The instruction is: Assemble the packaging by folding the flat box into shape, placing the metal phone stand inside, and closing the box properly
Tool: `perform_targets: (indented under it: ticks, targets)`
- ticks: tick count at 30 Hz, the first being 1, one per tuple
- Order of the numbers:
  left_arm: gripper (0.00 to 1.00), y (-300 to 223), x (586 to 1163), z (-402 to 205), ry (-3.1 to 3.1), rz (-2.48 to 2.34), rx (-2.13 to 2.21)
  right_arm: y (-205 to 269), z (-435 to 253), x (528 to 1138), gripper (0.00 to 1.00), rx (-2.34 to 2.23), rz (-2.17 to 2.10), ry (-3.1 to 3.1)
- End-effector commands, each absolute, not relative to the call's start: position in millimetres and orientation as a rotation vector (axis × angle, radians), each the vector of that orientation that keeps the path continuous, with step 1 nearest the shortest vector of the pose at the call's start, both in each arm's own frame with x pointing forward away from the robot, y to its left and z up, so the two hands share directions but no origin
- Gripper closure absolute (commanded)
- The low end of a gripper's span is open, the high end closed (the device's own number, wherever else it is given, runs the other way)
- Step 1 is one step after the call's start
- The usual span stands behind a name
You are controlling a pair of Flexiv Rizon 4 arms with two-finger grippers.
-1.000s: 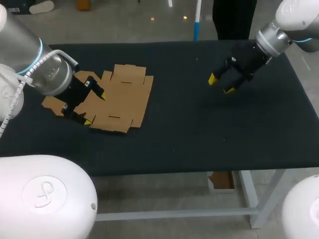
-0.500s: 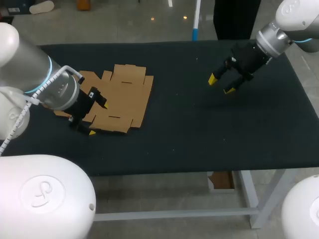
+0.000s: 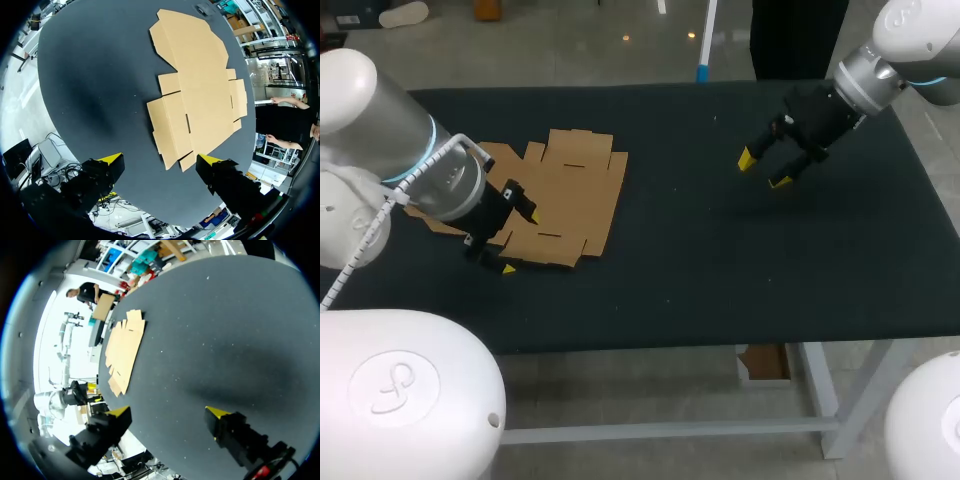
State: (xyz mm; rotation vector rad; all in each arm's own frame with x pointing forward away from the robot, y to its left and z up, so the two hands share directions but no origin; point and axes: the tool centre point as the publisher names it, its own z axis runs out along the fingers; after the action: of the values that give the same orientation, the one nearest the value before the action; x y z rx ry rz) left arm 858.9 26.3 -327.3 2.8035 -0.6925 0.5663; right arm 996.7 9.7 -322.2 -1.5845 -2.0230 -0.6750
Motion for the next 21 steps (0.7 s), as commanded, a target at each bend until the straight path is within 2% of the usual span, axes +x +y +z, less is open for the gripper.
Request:
perform_targets:
  ticks: [1, 6, 10, 14, 19, 21]
  targets:
    - [0.0, 14.7, 857.7, -338.9, -0.637, 0.613, 2.864, 9.1, -322.0, 997.1, 0.0, -1.581, -0.675, -2.022]
    - [0.0, 13.1, 857.7, -349.7, -0.613, 0.655, 2.882, 9.1, -322.0, 997.1, 0.0, -1.581, -0.675, -2.022]
    - [0.04, 11.4, 862.1, -362.0, -0.604, 0.671, 2.88, 9.1, -322.0, 997.1, 0.0, -1.581, -0.675, -2.022]
    - [0.15, 10.6, 867.3, -371.4, -0.598, 0.691, 2.88, 9.1, -322.0, 997.1, 0.0, -1.581, -0.675, -2.022]
    - [0.18, 9.2, 877.4, -378.1, -0.619, 0.711, 2.895, 9.1, -322.0, 997.1, 0.0, -1.581, -0.675, -2.022]
    - [0.23, 8.8, 881.8, -381.5, -0.63, 0.704, 2.896, 9.1, -322.0, 997.1, 0.0, -1.581, -0.675, -2.022]
